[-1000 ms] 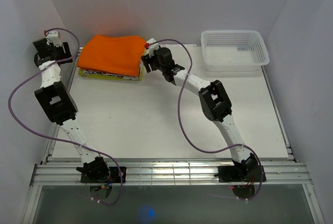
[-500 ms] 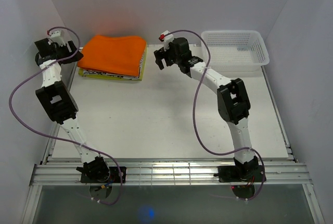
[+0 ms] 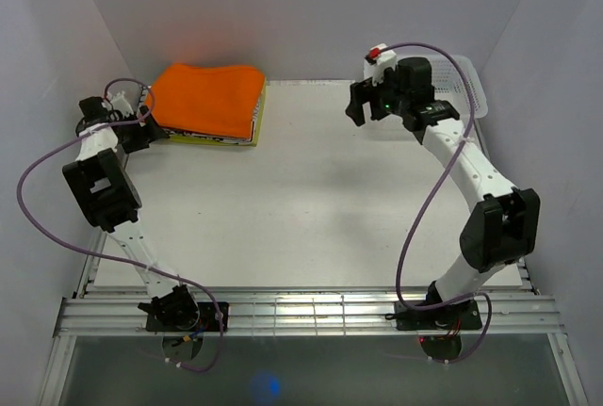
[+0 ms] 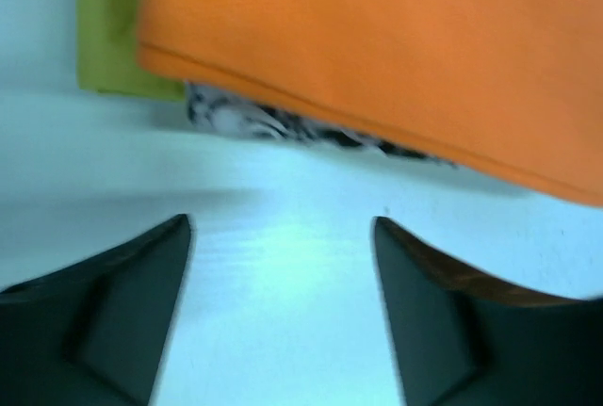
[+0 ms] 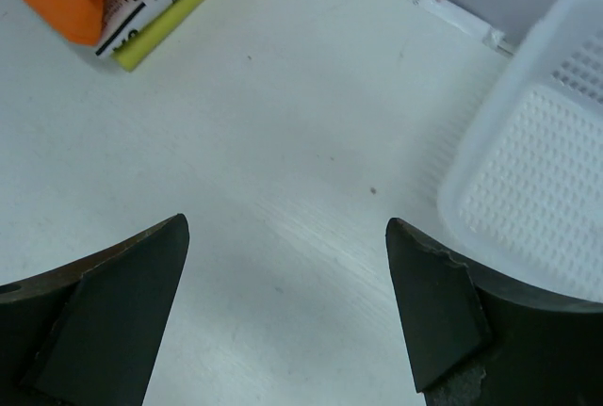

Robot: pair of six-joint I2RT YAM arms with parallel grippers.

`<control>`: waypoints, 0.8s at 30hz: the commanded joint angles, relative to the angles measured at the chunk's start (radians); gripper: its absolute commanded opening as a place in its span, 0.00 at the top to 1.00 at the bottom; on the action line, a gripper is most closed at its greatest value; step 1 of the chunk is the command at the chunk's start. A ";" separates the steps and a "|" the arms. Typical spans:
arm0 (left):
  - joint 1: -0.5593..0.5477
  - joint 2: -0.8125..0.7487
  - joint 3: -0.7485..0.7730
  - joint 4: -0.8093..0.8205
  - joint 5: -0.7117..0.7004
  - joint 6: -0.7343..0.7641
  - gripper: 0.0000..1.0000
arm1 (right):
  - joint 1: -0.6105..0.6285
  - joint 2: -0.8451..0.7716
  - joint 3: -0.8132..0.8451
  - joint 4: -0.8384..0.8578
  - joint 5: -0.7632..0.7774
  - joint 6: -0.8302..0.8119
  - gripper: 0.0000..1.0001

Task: Fold and stack the trousers
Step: Neatly place the folded trousers to the corner

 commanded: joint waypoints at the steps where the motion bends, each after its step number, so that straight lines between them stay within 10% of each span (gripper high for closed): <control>1: -0.015 -0.263 -0.019 -0.104 0.041 0.031 0.06 | -0.085 -0.138 -0.057 -0.126 -0.095 -0.023 0.10; 9: -0.063 -0.496 -0.013 -0.462 -0.036 0.171 0.02 | -0.324 -0.369 -0.238 -0.351 -0.163 -0.098 0.10; 24: -0.147 -0.840 -0.446 -0.432 0.010 0.225 0.02 | -0.472 -0.596 -0.571 -0.408 -0.232 -0.095 0.10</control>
